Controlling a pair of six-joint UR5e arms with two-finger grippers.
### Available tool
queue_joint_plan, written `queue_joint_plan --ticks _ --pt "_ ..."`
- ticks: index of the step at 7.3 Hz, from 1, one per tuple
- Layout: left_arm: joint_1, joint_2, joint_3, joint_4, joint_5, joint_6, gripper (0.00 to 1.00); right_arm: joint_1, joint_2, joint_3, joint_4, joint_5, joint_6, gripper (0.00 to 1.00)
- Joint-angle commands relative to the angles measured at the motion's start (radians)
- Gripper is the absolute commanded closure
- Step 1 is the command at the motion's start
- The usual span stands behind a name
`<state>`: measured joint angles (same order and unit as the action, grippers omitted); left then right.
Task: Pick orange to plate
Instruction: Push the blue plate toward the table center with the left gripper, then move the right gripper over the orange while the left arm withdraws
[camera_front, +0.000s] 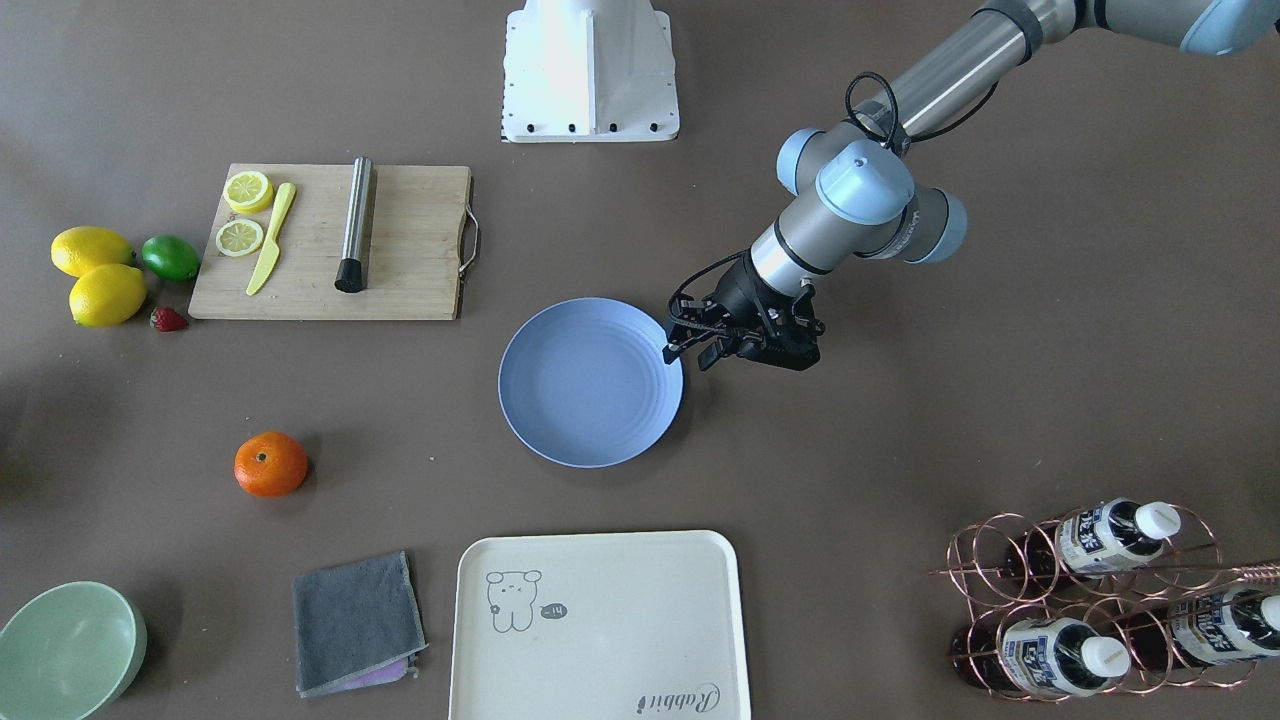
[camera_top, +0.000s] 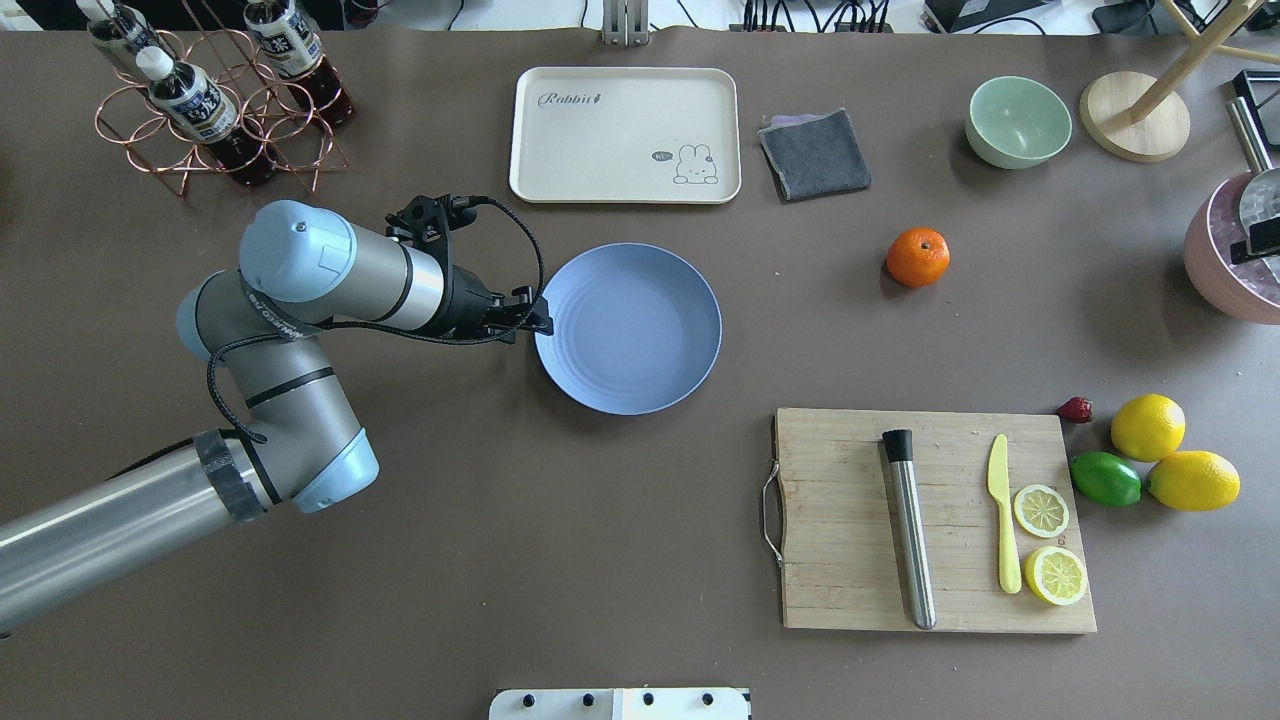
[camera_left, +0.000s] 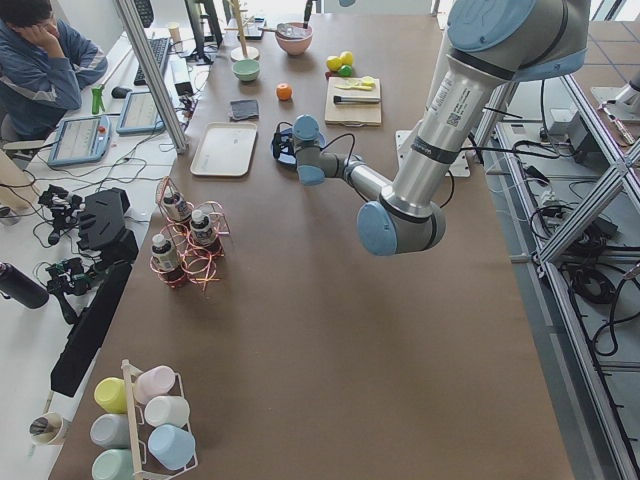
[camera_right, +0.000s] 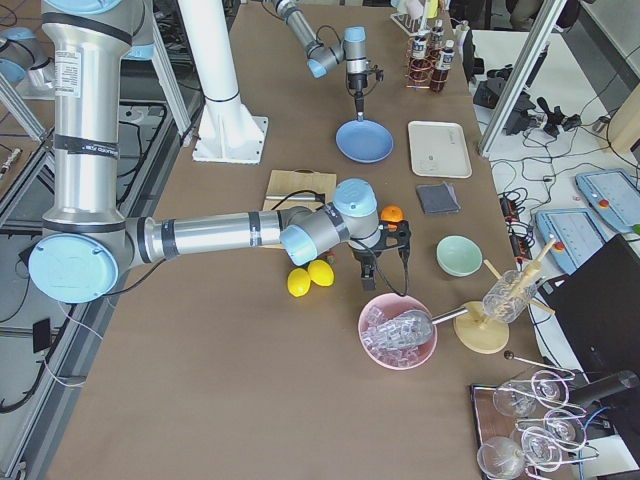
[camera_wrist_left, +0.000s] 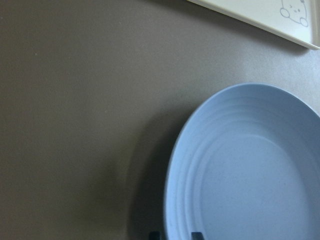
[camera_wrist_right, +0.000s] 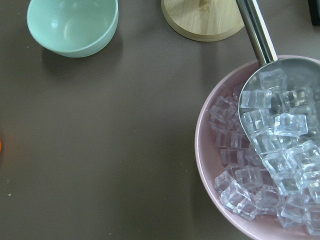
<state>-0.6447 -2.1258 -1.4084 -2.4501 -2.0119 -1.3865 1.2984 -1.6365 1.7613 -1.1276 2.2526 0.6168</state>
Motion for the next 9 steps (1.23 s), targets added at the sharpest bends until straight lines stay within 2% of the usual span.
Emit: queue_joint_plan --ticks 1,2,3,4,5,6,8,9 --pt "-0.134 0.085 -0.07 0.0 -0.13 0.032 0.02 -0.072 0.067 -0.006 -0.011 -0.008 0.093 0.0" --pt "-0.244 0.137 -0.099 0.0 -0.237 0.122 0.02 -0.112 0.142 -0.006 -0.068 -0.013 0.159 0.0" --pt "-0.339 0.209 -0.109 -0.001 -0.314 0.223 0.02 -0.149 0.224 -0.005 -0.175 -0.028 0.178 0.0" --pt "-0.44 0.292 -0.101 0.002 -0.388 0.391 0.02 -0.207 0.28 -0.008 -0.249 -0.068 0.179 0.0" --pt "-0.532 0.35 -0.104 0.075 -0.436 0.57 0.02 -0.252 0.356 -0.031 -0.339 -0.093 0.179 0.0" --pt "-0.617 0.392 -0.103 0.174 -0.455 0.775 0.02 -0.293 0.404 -0.055 -0.386 -0.103 0.178 0.0" --pt "-0.766 0.408 -0.101 0.436 -0.487 1.109 0.02 -0.327 0.536 -0.223 -0.382 -0.11 0.164 0.0" --pt "-0.776 0.458 -0.106 0.453 -0.476 1.2 0.02 -0.347 0.575 -0.28 -0.379 -0.113 0.164 0.0"
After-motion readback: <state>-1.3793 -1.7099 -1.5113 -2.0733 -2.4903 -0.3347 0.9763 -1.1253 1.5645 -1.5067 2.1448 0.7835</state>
